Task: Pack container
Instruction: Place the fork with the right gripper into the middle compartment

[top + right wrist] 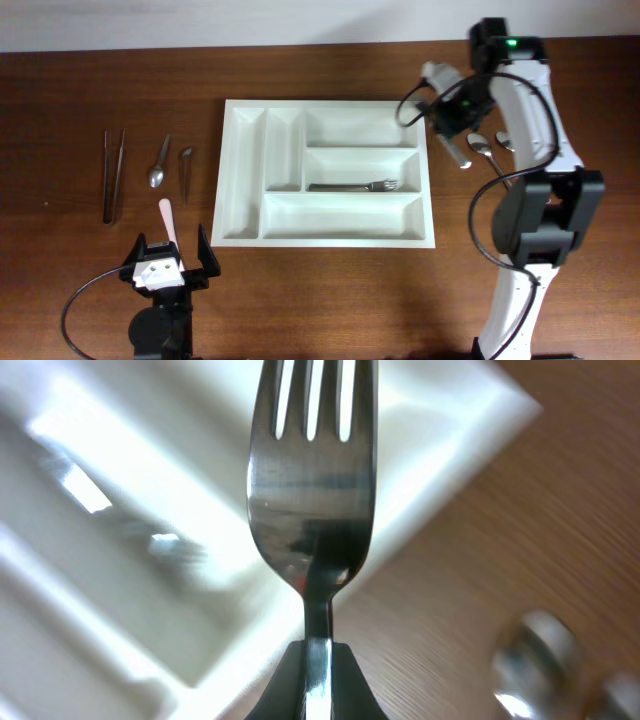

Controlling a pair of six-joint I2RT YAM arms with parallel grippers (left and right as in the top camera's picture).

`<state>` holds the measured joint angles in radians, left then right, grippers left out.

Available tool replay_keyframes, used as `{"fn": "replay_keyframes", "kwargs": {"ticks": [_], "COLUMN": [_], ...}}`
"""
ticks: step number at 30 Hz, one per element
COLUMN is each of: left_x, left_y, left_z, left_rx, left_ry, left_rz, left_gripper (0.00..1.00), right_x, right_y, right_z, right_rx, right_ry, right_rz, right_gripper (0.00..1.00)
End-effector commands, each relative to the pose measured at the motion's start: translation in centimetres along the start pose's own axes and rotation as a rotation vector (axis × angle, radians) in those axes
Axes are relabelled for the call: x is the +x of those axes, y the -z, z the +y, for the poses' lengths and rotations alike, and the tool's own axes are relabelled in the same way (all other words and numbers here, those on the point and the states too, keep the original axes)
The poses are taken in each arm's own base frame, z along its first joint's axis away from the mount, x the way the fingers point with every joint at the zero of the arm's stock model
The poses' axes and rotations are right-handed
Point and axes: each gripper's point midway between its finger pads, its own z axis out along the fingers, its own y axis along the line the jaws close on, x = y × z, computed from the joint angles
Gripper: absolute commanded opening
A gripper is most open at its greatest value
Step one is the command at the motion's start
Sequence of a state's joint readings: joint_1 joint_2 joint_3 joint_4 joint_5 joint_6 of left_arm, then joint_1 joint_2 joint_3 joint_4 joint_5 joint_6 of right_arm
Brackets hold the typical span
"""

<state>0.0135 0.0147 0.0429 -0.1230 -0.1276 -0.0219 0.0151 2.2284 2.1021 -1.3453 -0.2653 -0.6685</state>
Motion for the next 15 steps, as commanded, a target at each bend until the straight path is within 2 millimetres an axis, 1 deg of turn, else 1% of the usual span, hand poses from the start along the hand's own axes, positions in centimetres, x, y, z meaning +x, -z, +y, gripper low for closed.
{"fn": "replay_keyframes", "kwargs": {"ticks": [1,3,5,8,11,15], "left_x": [0.2,0.2,0.2,0.2,0.2,0.2], "left_y": [0.0,0.0,0.0,0.0,0.0,0.0], "left_z": [-0.1,-0.1,-0.1,-0.1,-0.1,-0.1], "left_rx": [0.007,0.007,0.007,0.007,0.007,0.007], "left_ry": [-0.015,-0.015,-0.015,-0.015,-0.015,-0.015], "left_rz": [-0.002,-0.002,-0.002,-0.002,-0.002,-0.002], "left_gripper": [0.99,0.99,0.99,0.99,0.99,0.99], "right_x": [-3.1,-3.6,-3.9,-4.3,-4.4,-4.5], "right_y": [0.4,0.0,-0.4,-1.0,-1.3,-1.5], "right_z": [5.2,6.9,8.1,9.5,10.2,10.3], "right_rx": [-0.094,-0.11,-0.121,-0.135,-0.141,-0.143], "right_ry": [0.29,0.371,0.424,0.471,0.486,0.489], "right_rz": [-0.07,-0.058,-0.051,-0.04,-0.034,-0.033], "right_gripper": [0.04,0.04,0.04,0.04,0.04,0.04]}}
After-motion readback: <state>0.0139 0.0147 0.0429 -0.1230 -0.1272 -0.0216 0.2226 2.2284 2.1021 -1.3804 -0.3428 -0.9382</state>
